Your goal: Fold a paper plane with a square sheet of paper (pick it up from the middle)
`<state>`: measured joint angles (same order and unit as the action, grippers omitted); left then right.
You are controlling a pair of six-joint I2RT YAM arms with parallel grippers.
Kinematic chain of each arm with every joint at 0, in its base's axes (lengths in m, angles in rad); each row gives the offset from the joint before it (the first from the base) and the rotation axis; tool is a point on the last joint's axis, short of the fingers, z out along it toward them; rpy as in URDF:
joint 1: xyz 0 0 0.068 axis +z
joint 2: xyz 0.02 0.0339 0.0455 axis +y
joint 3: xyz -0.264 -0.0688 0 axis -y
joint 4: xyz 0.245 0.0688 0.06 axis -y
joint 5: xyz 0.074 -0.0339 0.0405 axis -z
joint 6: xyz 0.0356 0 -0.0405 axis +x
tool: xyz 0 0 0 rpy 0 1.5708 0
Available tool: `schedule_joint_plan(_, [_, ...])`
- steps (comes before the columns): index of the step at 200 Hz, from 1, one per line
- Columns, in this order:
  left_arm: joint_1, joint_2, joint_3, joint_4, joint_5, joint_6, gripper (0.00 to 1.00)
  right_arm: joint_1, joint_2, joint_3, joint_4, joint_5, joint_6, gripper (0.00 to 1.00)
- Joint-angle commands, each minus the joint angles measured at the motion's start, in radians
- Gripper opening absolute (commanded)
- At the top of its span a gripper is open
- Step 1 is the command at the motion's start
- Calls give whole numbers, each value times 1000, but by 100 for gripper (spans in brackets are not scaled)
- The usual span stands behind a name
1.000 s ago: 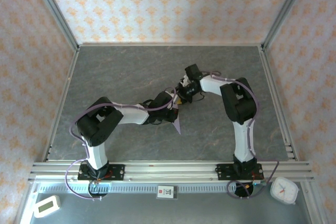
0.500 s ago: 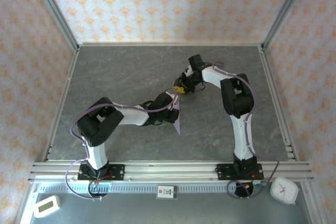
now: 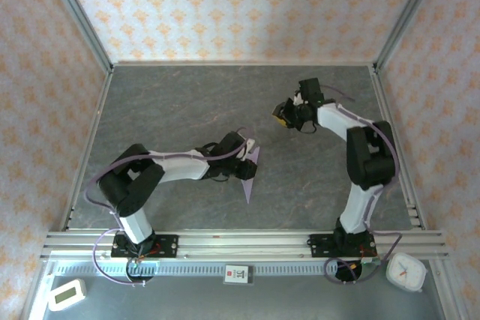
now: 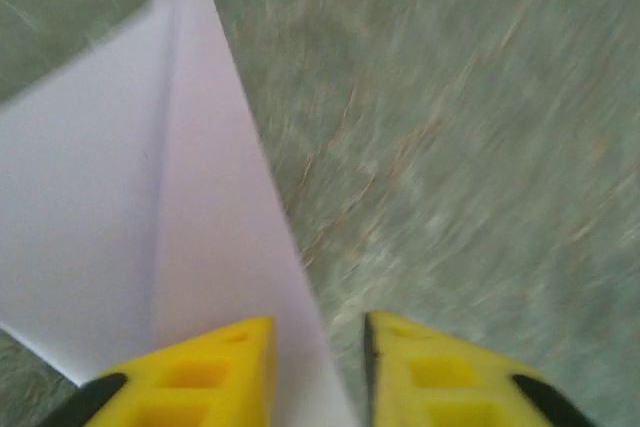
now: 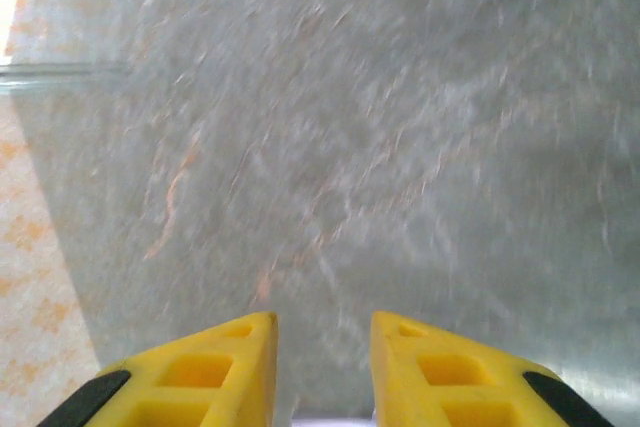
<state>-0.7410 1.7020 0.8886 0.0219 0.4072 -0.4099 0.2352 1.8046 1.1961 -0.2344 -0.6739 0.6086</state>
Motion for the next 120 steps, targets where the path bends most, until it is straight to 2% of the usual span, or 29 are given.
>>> schedule_joint_plan(1, [42, -101, 70, 22, -13, -167, 44, 13, -109, -115, 22, 32, 12, 31])
schedule_joint_plan(9, [58, -117, 61, 39, -39, -246, 48, 18, -153, -164, 20, 35, 10, 32])
schedule_joint_plan(27, [88, -140, 12, 61, -80, -394, 50, 24, -237, -261, 13, 39, 0, 37])
schedule_joint_plan(46, [110, -123, -38, 97, -51, -500, 49, 28, -305, -338, 3, 41, -8, 40])
schedule_joint_plan(71, [109, -73, -48, 100, -33, -541, 48, 31, -375, -433, 27, 22, 4, 41])
schedule_joint_plan(95, [109, -37, -48, 90, -79, -552, 46, 44, -394, -494, 54, 2, 12, 41])
schedule_joint_plan(120, [109, 3, -19, 64, -123, -561, 45, 68, -398, -538, 83, -9, 17, 35])
